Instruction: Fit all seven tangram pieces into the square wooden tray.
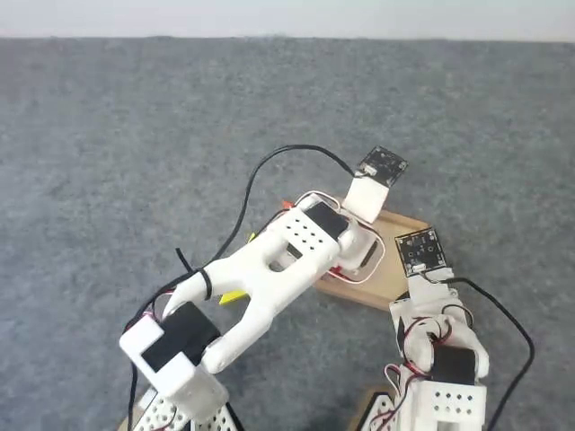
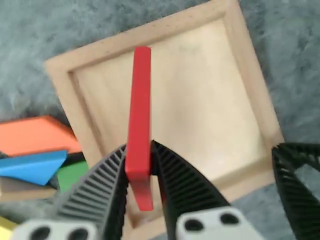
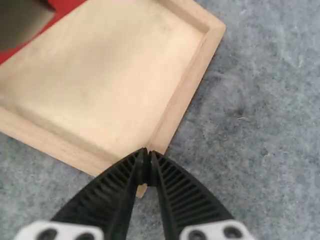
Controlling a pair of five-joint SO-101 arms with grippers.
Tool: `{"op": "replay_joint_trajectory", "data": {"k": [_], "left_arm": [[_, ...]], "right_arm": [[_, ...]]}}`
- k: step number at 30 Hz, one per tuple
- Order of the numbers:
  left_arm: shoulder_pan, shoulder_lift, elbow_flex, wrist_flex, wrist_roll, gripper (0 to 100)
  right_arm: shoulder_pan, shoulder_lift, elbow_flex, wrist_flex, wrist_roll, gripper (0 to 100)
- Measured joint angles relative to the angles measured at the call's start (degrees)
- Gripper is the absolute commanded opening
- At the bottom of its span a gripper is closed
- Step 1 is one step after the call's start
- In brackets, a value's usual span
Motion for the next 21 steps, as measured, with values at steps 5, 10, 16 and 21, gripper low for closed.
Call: {"op": "replay_joint_trajectory", "data": {"k": [5,10,16,21], "left_arm": [[0.0,0.0,-0.18,0.0,1.67,1],[0.0,0.0,-0.18,0.0,1.85,1],[0.0,-0.09,1.32,-3.08,1.85,1],[-1.49,-0.09,1.41,-4.48,-0.62,1]], "right_arm": [[0.0,0.0,0.0,0.0,0.0,0.8],[0.0,0.0,0.0,0.0,0.0,0.8],[0.0,0.0,0.0,0.0,0.0,0.8],[0.0,0.0,0.0,0.0,0.0,0.8]]}}
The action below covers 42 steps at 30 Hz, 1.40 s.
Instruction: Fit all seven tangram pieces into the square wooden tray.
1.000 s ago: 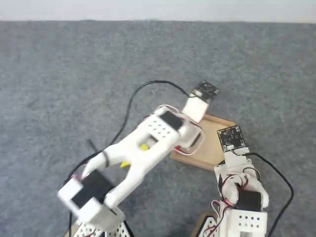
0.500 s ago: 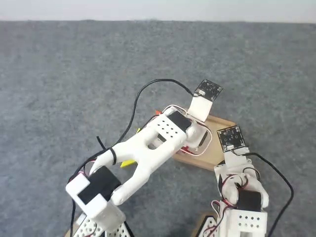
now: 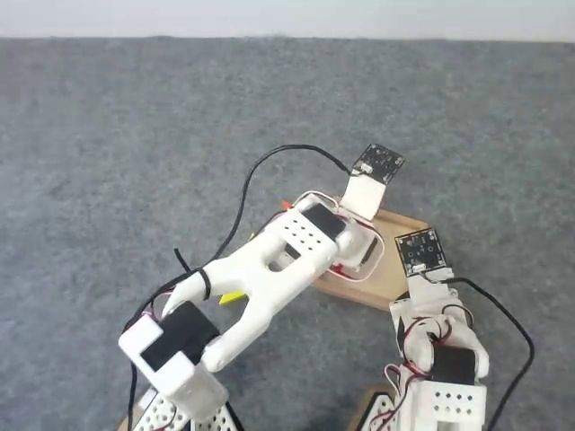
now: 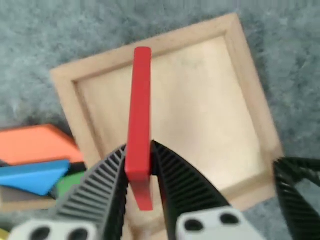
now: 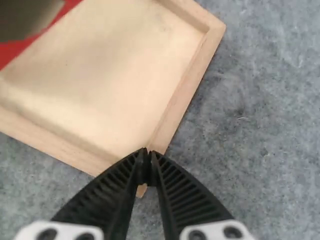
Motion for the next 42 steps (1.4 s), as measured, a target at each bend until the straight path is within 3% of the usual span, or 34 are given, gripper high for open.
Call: {"op": "replay_joint_trajectory", "data": {"k": [6,18,23,27,36,42], "left_arm": [[-4.4,0.0,0.0,-0.35,-1.05,1],[-4.75,0.0,2.64,-0.35,-5.45,1],[-5.45,0.0,2.64,-0.35,-7.82,10],[-5.45,0.0,2.64,-0.35,-8.53,15],[-5.45,0.0,2.64,-0.35,-8.62,15],[-0.44,0.0,2.64,-0.35,-8.79,15]], "right_arm": [[-0.09,0.0,0.0,0.0,0.0,0.8],[-0.09,0.0,0.0,0.0,0.0,0.8],[-0.09,0.0,0.0,0.0,0.0,0.8],[-0.09,0.0,0.0,0.0,0.0,0.8],[-0.09,0.0,0.0,0.0,0.0,0.8],[-0.09,0.0,0.0,0.0,0.0,0.8]]}}
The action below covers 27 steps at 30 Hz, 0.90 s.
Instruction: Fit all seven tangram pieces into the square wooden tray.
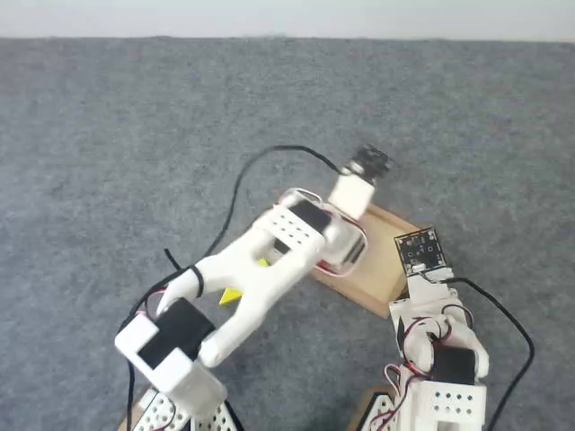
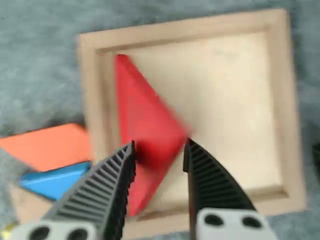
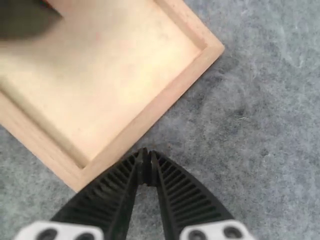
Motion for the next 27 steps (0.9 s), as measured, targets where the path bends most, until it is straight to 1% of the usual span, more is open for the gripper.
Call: {"op": "replay_joint_trajectory", "data": {"k": [3,6,12,16,22,25,27], "left_arm": [[1.49,-0.09,0.0,0.0,-1.67,15],[0.53,-0.09,0.0,0.0,-1.76,15],[-3.78,-0.88,0.0,0.0,-1.76,15],[-4.4,-1.49,0.0,0.0,-1.76,15],[-3.25,-1.67,0.26,0.0,-1.85,15],[-0.53,-3.08,3.08,-0.09,-4.4,15],[1.14,-3.34,5.01,-1.58,-5.89,15]], "right_arm": [[0.0,0.0,0.0,0.0,0.0,0.8],[0.0,0.0,0.0,0.0,0.0,0.8],[0.0,0.0,0.0,0.0,0.0,0.8],[0.0,0.0,0.0,0.0,0.0,0.8],[0.0,0.0,0.0,0.0,0.0,0.8],[-0.09,0.0,0.0,0.0,0.0,0.8],[-0.09,0.0,0.0,0.0,0.0,0.8]]}}
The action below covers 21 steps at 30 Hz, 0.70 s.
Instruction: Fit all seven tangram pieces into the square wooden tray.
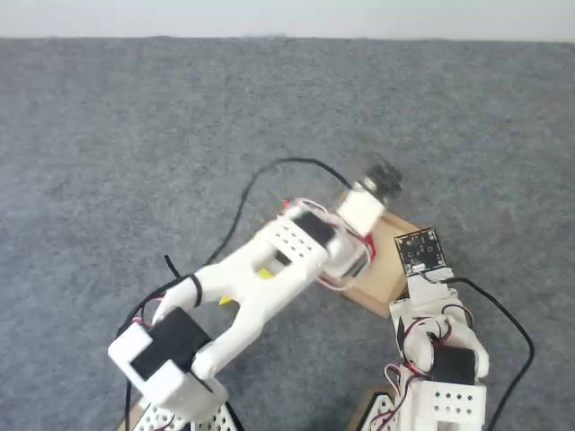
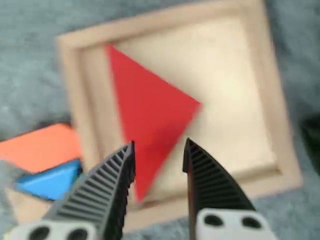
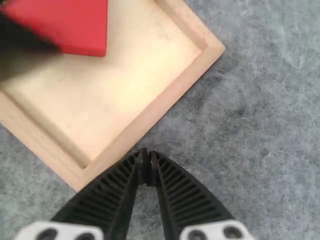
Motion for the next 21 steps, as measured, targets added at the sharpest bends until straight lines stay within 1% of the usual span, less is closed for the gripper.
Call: {"op": "replay_joint_trajectory", "data": {"k": [4,12,16,21], "left_arm": [[-0.7,0.0,1.14,-1.76,-0.26,15],[-6.68,1.14,0.53,-2.02,-0.35,15],[-6.86,0.7,0.53,-1.93,-0.62,15],[-5.54,-8.18,4.48,-2.64,-2.55,15]], "right_arm": [[0.09,0.0,0.0,0.0,0.0,0.8],[0.09,0.0,0.0,0.0,0.0,0.8],[0.0,0.0,0.0,0.0,0.0,0.8],[0.09,0.0,0.0,0.0,0.0,0.8]]}}
